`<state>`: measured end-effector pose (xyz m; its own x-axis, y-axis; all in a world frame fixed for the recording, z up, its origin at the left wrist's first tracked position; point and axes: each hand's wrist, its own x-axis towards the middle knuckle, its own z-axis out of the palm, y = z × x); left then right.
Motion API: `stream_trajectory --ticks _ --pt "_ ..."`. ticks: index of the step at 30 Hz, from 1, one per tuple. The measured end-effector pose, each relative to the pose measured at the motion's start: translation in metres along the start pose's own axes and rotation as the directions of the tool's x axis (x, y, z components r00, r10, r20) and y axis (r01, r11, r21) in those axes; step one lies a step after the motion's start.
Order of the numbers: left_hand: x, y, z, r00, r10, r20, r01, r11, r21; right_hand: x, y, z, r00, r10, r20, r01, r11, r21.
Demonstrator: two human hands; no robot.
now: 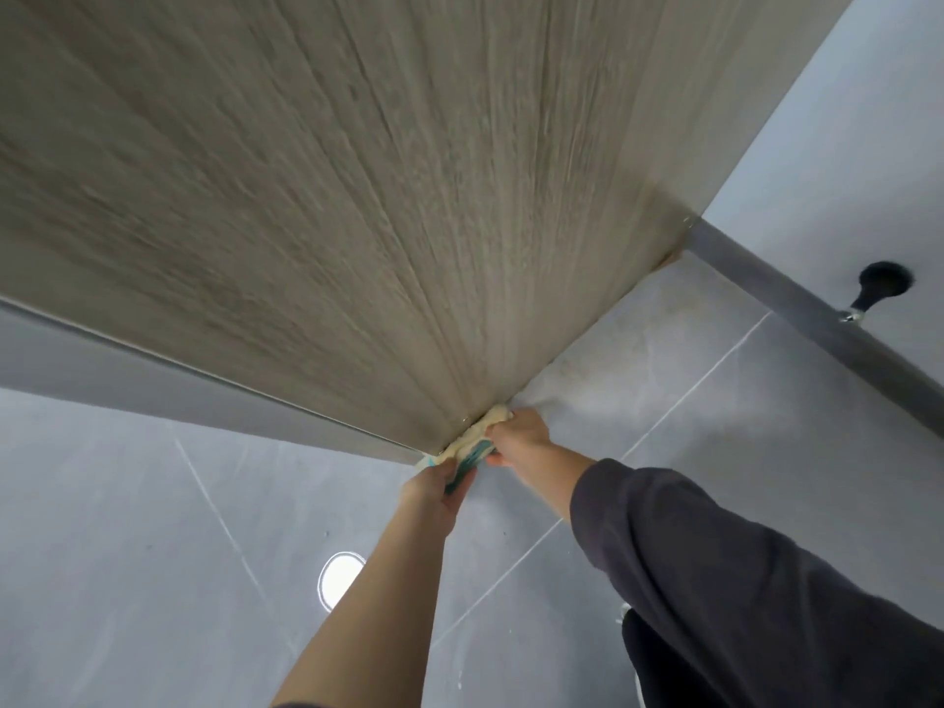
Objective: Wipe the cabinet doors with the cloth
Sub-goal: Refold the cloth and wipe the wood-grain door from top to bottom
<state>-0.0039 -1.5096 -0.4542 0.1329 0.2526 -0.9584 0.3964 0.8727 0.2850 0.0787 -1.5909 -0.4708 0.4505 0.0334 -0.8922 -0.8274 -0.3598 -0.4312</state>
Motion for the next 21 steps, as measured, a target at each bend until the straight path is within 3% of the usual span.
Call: stream_trajectory --ticks 10,21 --pt "-0.032 0.005 -0.010 0.996 0.067 0.061 -0.062 0.994 -0.090 -0.036 -0.009 -0.020 0.984 -0.165 0.068 0.155 0.979 0.133" --pt "-0.129 0.021 -0.023 0.956 0.213 0.201 -0.185 0.971 -0.149 -0.127 -0.038 -0.049 0.910 -0.370 0.185 0.312 0.908 0.281"
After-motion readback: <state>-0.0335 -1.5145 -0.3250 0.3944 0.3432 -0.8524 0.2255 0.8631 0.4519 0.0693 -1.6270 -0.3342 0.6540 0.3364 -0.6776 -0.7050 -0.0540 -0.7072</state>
